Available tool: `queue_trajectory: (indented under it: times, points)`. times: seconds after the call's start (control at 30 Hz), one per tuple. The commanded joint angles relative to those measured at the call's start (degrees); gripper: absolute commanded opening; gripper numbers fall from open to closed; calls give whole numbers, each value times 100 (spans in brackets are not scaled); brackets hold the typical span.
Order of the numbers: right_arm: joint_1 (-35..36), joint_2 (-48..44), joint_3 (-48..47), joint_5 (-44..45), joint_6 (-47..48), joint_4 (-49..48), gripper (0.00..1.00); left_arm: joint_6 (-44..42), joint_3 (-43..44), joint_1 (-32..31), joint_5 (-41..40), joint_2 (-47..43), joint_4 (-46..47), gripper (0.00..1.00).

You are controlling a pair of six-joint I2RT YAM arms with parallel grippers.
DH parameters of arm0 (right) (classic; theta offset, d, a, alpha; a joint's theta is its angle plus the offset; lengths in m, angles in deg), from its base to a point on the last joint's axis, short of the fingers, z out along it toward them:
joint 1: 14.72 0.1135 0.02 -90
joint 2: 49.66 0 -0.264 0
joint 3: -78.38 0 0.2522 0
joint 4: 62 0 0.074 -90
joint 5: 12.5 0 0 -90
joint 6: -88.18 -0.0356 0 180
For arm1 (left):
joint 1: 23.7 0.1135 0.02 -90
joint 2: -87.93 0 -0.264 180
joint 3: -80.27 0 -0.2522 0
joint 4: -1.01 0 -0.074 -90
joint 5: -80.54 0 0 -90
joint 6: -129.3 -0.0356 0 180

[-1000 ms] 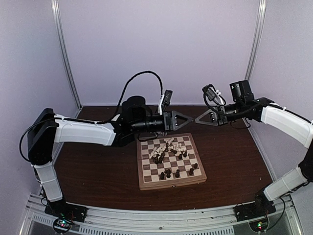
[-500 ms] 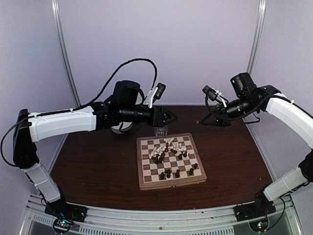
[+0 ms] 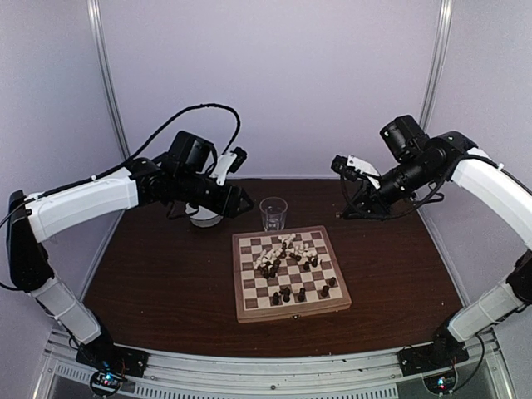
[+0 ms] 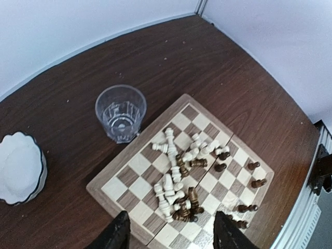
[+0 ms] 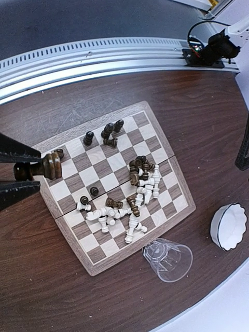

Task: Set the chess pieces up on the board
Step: Place the pawn at b7.

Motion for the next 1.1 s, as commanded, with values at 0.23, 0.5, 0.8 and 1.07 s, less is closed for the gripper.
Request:
queue_trajectory:
  times: [0.23, 0.5, 0.8, 1.07]
  points:
    - [790, 494, -501, 1709, 779, 365, 0, -243, -417, 176, -426, -305, 65, 57]
    - [1284, 711, -470, 2424, 1041, 407, 0, -242, -424, 178, -395, -327, 46, 57]
    - [1697, 915, -460, 3003, 1256, 419, 0, -246, -416, 184, -379, -306, 29, 57]
    - [1892, 1047, -439, 3227, 1334, 413, 0, -244, -416, 184, -368, -312, 8, 57]
